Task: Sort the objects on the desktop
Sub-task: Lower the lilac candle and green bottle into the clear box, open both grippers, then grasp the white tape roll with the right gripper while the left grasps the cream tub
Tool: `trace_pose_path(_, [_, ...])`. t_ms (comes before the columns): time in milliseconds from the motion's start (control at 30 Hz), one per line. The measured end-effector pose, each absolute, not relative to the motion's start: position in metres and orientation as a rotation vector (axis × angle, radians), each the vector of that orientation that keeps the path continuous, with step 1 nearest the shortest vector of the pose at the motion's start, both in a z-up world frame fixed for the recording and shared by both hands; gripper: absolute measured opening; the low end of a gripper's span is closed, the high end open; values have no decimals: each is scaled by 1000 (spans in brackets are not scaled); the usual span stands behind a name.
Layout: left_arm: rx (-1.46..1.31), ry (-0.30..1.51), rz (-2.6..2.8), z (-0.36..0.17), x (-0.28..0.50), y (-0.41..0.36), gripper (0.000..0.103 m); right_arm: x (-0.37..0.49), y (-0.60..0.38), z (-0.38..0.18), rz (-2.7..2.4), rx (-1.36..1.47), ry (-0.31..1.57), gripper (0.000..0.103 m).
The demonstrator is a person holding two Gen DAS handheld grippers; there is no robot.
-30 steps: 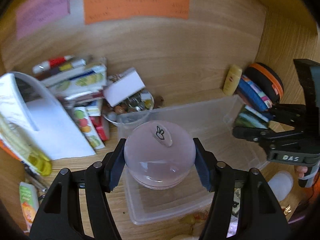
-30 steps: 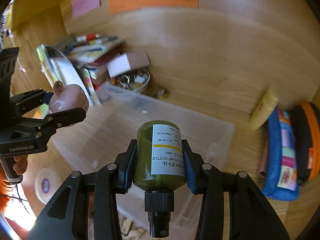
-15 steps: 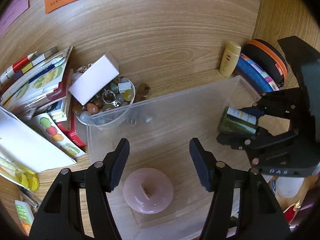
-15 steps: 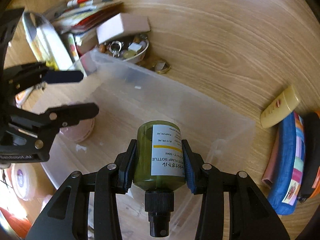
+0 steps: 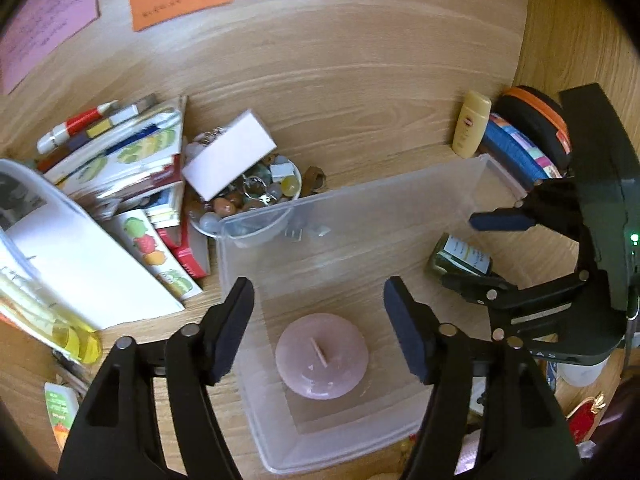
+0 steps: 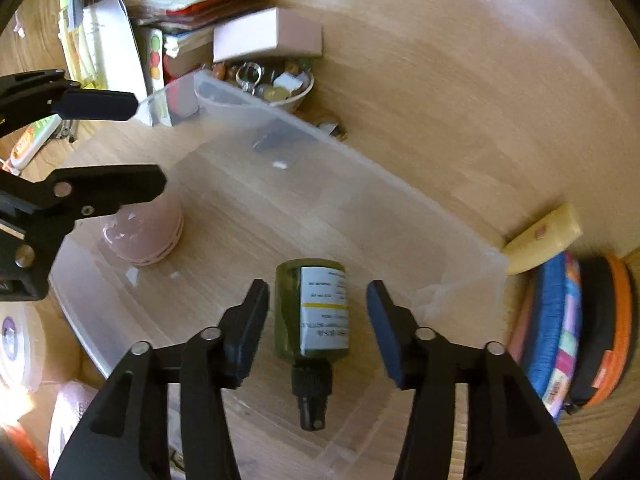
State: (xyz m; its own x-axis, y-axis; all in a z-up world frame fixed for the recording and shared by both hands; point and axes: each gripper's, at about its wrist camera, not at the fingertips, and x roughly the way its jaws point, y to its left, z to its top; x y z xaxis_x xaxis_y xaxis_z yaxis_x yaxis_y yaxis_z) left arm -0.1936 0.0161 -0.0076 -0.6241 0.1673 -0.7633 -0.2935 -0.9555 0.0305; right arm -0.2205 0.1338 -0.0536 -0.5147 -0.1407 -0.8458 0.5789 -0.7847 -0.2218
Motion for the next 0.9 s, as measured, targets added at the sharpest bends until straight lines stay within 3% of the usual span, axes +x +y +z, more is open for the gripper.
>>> trace_pose_path(233, [-1119,219,2668,14,-171,9,85,-206,158,-16,-2444,1083,654,77])
trace_pose_path(500, [-1008,251,2754,38,-130,4,97,-161,178,29,-2565,963,517,86])
trace_pose_path(633, [-937,255,2822,47,-107,0,98,-137,192,46,-2607,906,425,89])
trace_pose_path(733, [-900,248,2852,51,-89,-2,99,-118,207,52,-2637,870,346,97])
trace_pose_path(900, [-848,219,2884,53,-57,-7,101,-91,231,53,-2696,825,274,98])
